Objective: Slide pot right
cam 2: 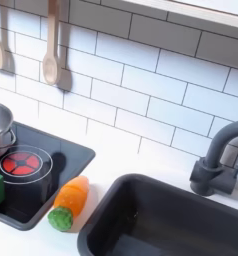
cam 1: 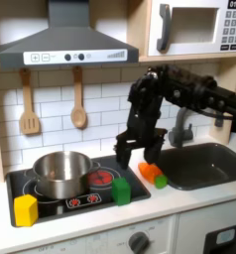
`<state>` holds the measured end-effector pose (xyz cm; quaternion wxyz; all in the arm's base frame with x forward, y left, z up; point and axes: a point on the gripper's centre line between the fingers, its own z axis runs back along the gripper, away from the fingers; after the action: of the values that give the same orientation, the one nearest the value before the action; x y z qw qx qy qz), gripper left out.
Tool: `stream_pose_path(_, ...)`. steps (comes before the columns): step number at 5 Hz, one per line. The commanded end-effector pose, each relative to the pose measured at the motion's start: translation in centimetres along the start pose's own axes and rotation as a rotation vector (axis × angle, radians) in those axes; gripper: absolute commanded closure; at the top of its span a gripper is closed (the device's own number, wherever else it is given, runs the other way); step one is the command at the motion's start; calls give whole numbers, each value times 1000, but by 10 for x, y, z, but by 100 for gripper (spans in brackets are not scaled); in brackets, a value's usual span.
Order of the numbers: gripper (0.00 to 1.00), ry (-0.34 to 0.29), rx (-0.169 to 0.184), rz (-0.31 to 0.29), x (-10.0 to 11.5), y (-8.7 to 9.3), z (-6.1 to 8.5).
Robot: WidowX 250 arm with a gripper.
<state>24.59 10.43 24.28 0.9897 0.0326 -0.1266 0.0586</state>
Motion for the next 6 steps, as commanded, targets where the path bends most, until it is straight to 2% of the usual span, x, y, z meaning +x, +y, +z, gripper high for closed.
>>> stream_pose_path(1, 0, -39, 30, 34, 23, 17, -8)
stream_pose_path(3, 0, -49, 35, 54, 45, 31, -17)
stream_pose_path(4, 0, -55, 38, 76, 59, 43, -19)
stream_pose_path(6, 0, -39, 37, 105, 75, 60, -34)
